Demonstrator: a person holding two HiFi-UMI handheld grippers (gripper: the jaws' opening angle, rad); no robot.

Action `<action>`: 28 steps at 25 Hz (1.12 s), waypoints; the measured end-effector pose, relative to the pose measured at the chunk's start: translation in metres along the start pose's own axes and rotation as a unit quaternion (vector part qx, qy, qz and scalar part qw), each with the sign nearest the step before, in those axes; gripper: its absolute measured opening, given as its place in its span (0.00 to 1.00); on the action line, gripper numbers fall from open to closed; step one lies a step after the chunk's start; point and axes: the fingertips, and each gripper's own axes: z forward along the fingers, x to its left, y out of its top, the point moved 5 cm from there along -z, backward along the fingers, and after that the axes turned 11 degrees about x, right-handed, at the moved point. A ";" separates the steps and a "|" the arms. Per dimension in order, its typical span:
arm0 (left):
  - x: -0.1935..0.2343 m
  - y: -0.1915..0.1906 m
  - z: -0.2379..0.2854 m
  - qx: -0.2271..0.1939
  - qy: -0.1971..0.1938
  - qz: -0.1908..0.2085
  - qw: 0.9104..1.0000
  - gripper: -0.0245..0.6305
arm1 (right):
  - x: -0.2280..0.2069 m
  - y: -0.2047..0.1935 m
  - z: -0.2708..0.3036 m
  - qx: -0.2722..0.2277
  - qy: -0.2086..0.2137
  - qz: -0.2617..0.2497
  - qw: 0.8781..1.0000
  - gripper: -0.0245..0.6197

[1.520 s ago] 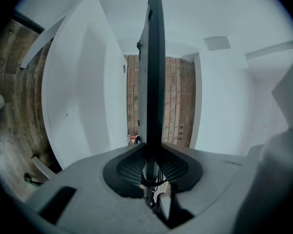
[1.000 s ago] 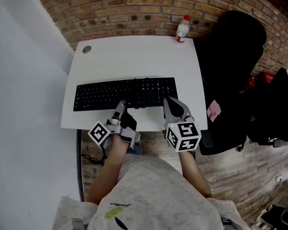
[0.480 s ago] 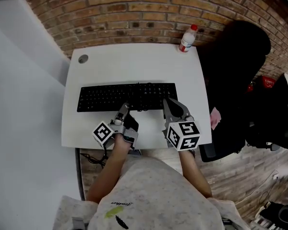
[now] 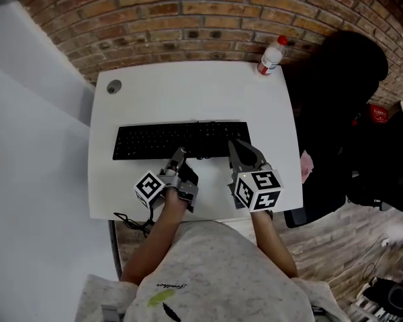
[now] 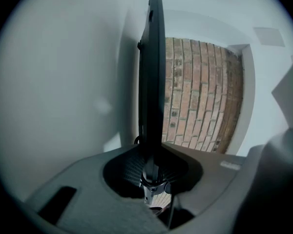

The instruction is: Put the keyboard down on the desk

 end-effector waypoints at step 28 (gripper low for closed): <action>0.017 -0.003 -0.001 -0.033 0.060 -0.021 0.997 0.30 | -0.001 -0.030 -0.009 0.033 0.005 -0.005 0.999 0.05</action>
